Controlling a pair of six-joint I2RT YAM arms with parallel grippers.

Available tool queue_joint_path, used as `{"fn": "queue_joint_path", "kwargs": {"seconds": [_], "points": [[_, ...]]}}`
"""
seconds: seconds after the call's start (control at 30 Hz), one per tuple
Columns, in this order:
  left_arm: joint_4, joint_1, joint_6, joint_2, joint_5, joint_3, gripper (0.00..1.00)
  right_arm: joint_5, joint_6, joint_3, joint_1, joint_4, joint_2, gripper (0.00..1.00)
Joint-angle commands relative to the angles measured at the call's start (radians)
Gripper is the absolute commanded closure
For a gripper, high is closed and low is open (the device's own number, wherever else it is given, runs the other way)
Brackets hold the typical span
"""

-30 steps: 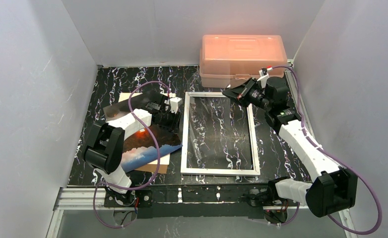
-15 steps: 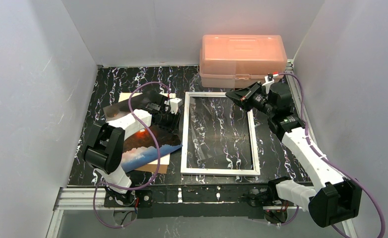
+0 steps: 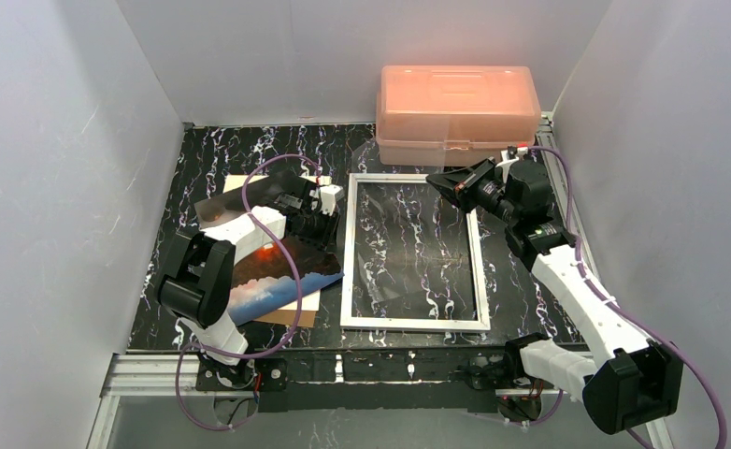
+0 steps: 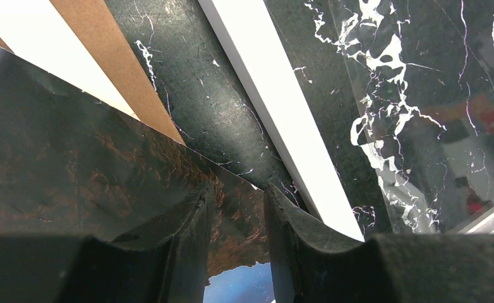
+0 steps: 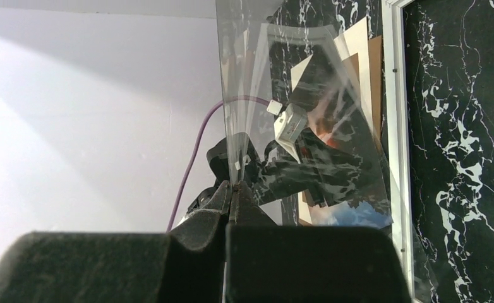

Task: Put the photo into the frame
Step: Adjust the photo frame item on the photo frame.

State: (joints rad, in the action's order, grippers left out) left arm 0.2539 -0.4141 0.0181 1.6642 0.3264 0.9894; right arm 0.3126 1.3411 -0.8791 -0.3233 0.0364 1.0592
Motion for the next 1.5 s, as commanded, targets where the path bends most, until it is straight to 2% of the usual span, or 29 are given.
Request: {"fn": "queue_joint_path", "kwargs": {"seconds": [0.0, 0.6, 1.47], "points": [[0.010, 0.006, -0.014, -0.019, 0.005, -0.006, 0.67, -0.021, 0.042, -0.007, -0.015, 0.081, -0.024, 0.99], [-0.001, 0.008, -0.014, -0.011, -0.002, -0.014, 0.71, -0.084, 0.084, 0.003, -0.096, 0.084, -0.040, 0.99], [0.002, 0.019, -0.037, -0.015, 0.005, -0.012, 0.76, -0.157, 0.070, 0.093, -0.105, -0.002, -0.133, 0.99]]}}
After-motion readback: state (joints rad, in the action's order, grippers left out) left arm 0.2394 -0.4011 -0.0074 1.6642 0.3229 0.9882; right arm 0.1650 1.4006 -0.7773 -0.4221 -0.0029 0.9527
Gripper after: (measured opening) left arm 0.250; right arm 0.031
